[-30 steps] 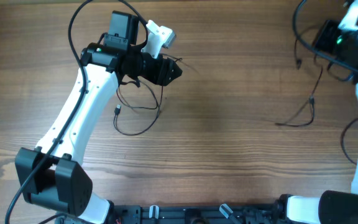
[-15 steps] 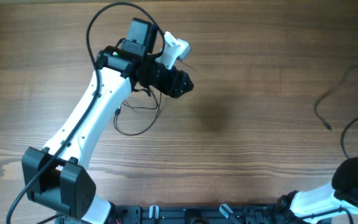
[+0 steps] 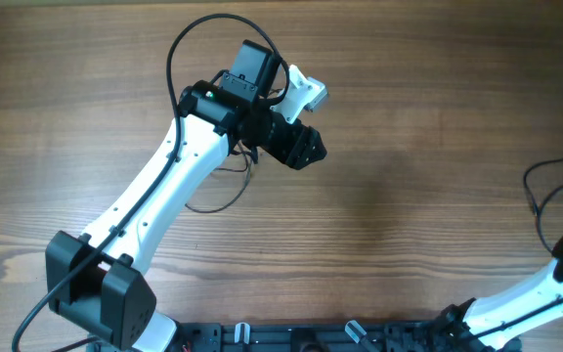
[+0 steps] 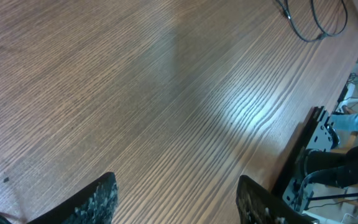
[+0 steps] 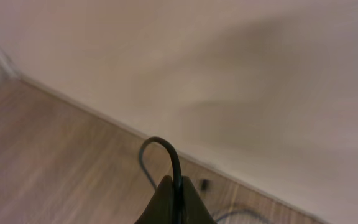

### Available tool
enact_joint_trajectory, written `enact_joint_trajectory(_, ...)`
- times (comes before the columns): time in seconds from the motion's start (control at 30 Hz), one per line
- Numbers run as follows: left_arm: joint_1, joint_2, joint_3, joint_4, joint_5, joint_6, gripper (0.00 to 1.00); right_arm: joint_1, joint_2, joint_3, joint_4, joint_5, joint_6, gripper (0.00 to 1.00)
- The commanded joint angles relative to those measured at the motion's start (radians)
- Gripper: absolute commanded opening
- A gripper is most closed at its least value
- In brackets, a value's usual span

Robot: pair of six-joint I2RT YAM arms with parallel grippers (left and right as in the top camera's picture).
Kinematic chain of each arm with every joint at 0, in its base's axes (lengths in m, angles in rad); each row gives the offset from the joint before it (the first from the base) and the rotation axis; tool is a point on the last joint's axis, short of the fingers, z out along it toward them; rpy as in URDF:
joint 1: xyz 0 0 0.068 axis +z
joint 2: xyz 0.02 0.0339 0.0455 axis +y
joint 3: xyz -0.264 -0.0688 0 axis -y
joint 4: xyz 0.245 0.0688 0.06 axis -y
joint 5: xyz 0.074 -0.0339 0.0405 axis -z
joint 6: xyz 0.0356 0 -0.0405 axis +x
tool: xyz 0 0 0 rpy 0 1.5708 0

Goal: Untangle cables

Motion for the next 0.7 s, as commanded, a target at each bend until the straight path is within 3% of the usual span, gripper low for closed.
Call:
enact_joint_trajectory(0.0, -0.009, -0.003, 0.002, -0.002, 0.002, -0.021, 0.63, -0.001, 0.098, 0.02, -0.05, -0.093, 0.003, 0.04)
enact_joint_trajectory(0.27, -0.017, -0.003, 0.002, -0.002, 0.002, -0.043, 0.63, -0.003, 0.248, 0.02, -0.184, -0.149, 0.117, 0.04)
enact_joint_trajectory(0.53, -0.04, -0.003, 0.002, 0.012, 0.001, -0.043, 0.63, -0.019, 0.251, 0.022, -0.225, -0.044, 0.216, 0.04)
enact_joint_trajectory(0.67, -0.04, -0.003, 0.002, 0.018, 0.001, -0.043, 0.63, -0.092, 0.251, 0.023, -0.247, 0.022, 0.247, 0.04)
